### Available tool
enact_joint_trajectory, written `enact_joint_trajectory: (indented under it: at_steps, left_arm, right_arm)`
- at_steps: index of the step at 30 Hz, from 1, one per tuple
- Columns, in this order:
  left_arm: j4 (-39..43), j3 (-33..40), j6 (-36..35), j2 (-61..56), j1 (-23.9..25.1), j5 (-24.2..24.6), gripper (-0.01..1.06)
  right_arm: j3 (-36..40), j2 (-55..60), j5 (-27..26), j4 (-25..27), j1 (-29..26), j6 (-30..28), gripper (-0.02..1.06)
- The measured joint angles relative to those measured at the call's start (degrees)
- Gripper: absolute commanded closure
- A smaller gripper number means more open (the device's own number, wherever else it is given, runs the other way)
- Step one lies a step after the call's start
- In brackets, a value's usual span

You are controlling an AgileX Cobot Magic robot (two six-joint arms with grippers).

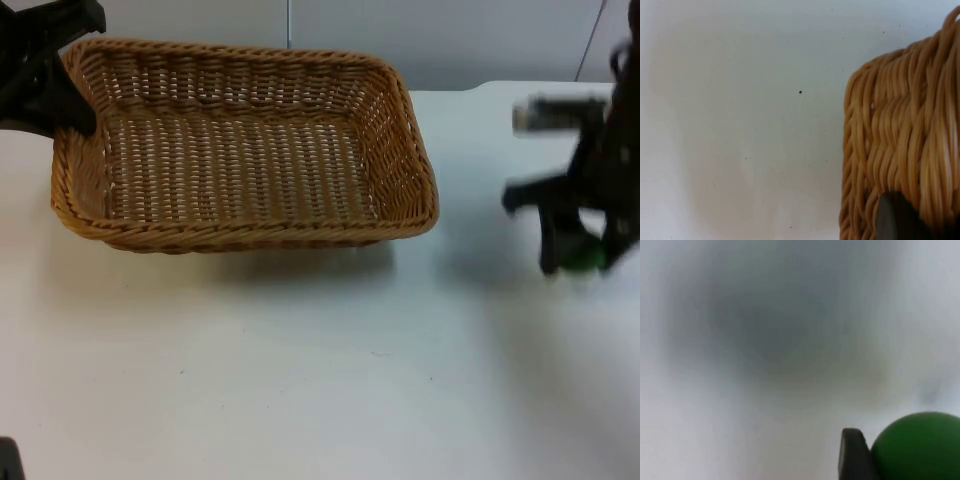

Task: Pick up the basket with the left hand and place the ball into the basket with the right hand.

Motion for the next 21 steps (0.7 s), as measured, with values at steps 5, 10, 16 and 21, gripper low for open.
enact_joint_trajectory:
  at_steps: [5,10,16,21]
  left_arm:
    - [0.0,0.0,0.0,0.0,0.0,0.0,1.05]
    - [0.0,0.0,0.0,0.0,0.0,0.0,1.05]
    - [0.0,0.0,0.0,0.0,0.0,0.0,1.05]
    - [0.0,0.0,0.0,0.0,0.0,0.0,1.05]
  right_arm:
    - [-15.1,-0.5,5.8,3.0,0.0,-2.8,1.05]
    - [-25.1,-0.8,7.7,16.4,0.1,-9.5,1.05]
    - [-29.5,-0.8,7.5,25.0,3.3,-14.8,1.05]
    - [-29.9,-0.3,7.4,25.6,8.3,-15.9,1.05]
